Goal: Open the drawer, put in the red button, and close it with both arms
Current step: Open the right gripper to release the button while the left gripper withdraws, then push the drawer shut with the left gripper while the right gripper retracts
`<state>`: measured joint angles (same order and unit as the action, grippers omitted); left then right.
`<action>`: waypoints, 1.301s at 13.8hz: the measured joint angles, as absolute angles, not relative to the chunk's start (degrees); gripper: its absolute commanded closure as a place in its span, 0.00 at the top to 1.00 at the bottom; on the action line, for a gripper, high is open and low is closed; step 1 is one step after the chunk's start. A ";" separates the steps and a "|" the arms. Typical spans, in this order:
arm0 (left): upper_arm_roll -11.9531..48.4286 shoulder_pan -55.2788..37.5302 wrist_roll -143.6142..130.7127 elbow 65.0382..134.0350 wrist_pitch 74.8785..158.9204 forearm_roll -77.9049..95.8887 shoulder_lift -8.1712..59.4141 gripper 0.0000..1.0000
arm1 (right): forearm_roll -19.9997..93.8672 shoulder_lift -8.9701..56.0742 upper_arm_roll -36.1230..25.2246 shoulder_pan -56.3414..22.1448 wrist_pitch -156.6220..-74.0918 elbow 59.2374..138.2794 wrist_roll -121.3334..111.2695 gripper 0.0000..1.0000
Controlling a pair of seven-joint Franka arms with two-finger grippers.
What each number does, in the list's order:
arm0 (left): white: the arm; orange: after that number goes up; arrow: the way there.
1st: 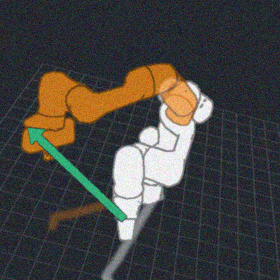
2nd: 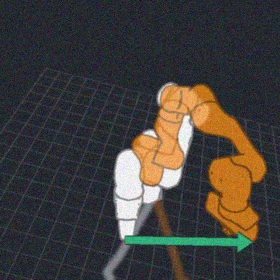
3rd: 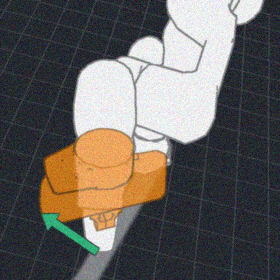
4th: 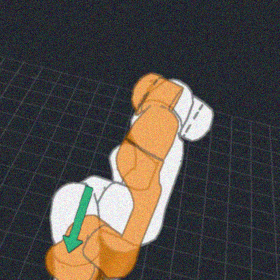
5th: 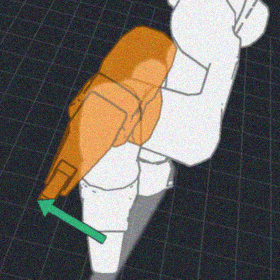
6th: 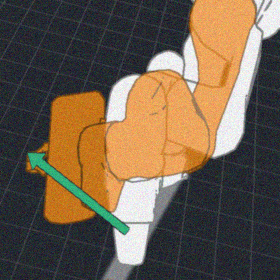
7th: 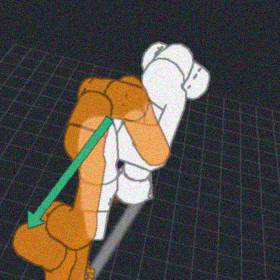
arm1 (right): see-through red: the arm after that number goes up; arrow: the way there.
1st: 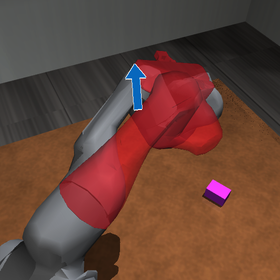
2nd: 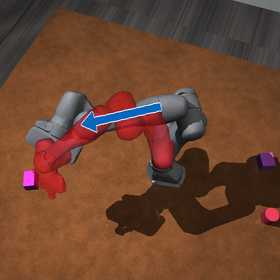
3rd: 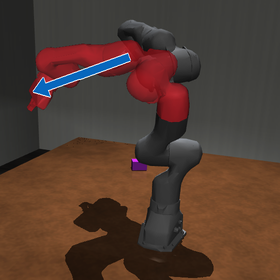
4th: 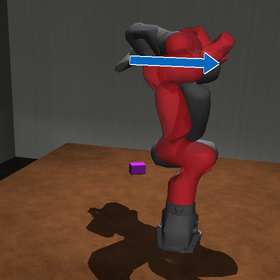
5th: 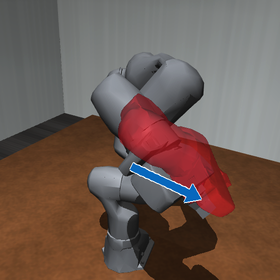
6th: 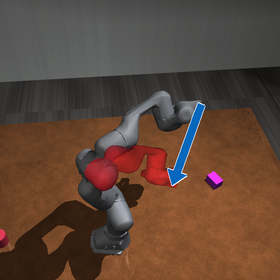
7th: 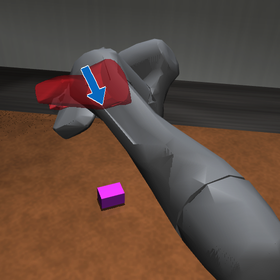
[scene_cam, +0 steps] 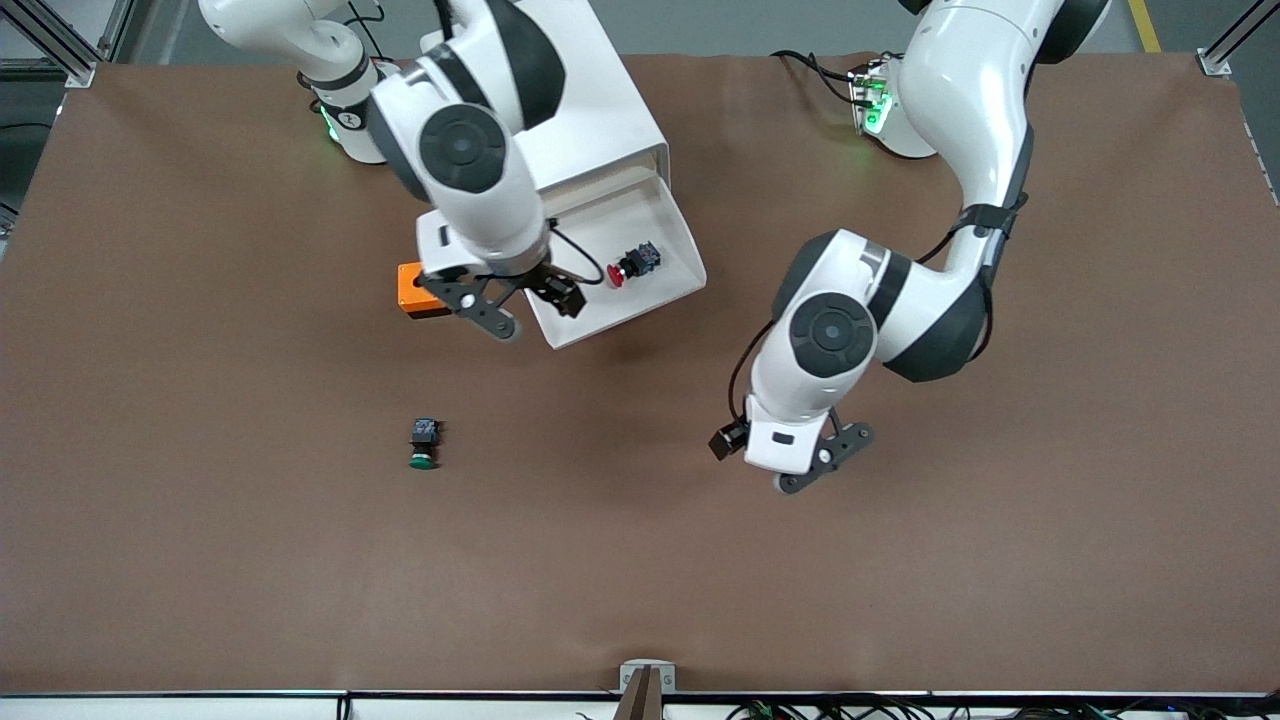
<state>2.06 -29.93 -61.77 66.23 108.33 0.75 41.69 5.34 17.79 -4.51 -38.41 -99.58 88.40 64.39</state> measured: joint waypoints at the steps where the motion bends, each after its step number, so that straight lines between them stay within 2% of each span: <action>1: 2.06 -30.87 -61.88 66.57 108.49 0.67 41.80 1.00 | 5.23 16.96 -4.55 -36.69 -98.53 88.39 60.61 1.00; 4: 2.06 -34.11 -63.42 67.94 110.09 0.18 42.28 1.00 | 4.63 14.28 -4.70 -30.05 -95.19 88.32 46.54 1.00; 10: 2.13 -38.94 -67.24 69.64 110.76 0.09 42.98 1.00 | 4.51 10.20 -4.94 -11.77 -90.26 88.31 14.91 1.00; 18: 4.37 -43.42 -68.35 71.31 110.76 2.13 43.12 1.00 | 3.28 7.98 -4.87 -1.08 -89.62 88.29 0.62 1.00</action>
<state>4.37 -43.42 -68.35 71.31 110.76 2.13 43.12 3.28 7.98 -4.87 -1.08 -89.62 88.29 0.62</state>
